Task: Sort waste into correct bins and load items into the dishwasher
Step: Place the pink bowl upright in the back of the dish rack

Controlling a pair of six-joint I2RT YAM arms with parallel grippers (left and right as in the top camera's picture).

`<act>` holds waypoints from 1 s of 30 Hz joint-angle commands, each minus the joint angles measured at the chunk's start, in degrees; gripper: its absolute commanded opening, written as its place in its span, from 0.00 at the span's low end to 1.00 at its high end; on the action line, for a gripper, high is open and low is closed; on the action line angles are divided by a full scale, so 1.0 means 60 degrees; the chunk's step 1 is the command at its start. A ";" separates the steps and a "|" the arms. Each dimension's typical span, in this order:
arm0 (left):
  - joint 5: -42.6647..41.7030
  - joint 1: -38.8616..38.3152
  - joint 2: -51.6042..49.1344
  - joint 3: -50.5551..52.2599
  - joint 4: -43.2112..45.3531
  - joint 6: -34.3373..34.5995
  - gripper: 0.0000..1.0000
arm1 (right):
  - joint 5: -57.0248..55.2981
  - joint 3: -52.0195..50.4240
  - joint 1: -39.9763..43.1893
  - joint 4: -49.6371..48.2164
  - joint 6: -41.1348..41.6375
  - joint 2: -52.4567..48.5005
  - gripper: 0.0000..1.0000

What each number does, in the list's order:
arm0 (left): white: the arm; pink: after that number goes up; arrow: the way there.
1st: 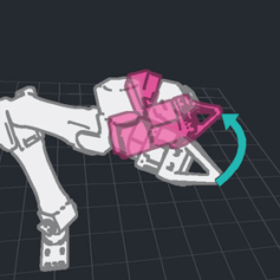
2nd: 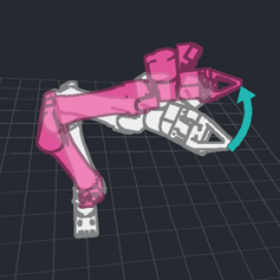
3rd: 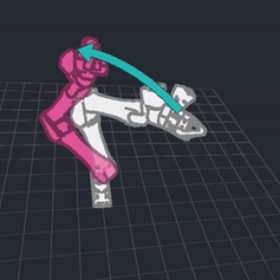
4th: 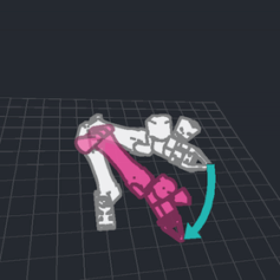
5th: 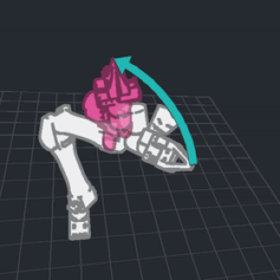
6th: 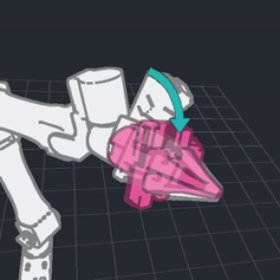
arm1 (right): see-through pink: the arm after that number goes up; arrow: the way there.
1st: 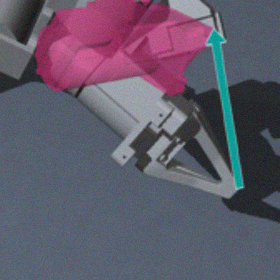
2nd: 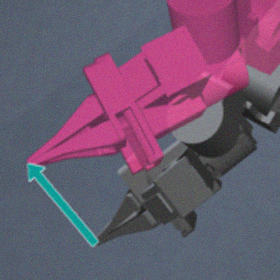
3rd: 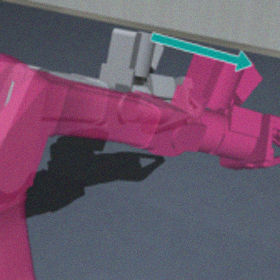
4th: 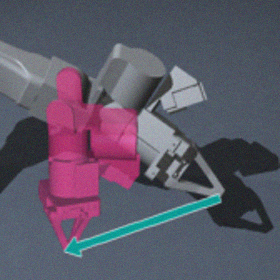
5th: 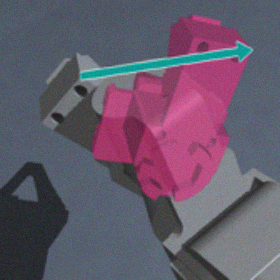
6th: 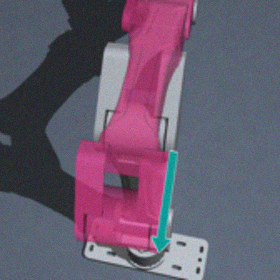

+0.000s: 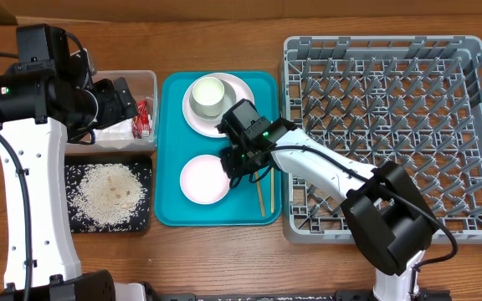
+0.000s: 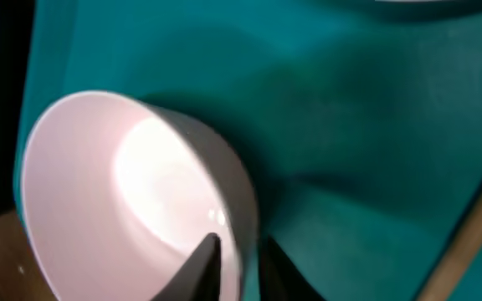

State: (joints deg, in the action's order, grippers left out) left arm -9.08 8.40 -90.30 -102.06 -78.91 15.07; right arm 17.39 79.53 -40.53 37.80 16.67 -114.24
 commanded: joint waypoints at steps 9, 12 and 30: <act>0.0131 0.0036 0.0175 -0.0211 -0.0062 -0.0084 0.92 | -0.3253 0.2674 0.0477 0.2703 -0.0277 0.0918 0.04; 0.0142 0.0036 0.0178 -0.0211 -0.0069 -0.0157 0.93 | -0.6094 0.3592 0.1013 0.3202 -0.0273 0.1566 0.04; 0.0368 0.0036 0.0175 -0.0211 -0.0353 -0.0153 1.00 | -1.2455 0.3803 0.3708 -0.1129 -0.5009 0.0616 0.04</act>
State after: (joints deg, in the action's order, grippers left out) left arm -7.42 8.40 -90.32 -102.06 -81.03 14.66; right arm -51.77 101.89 -16.97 33.17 -3.27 -106.85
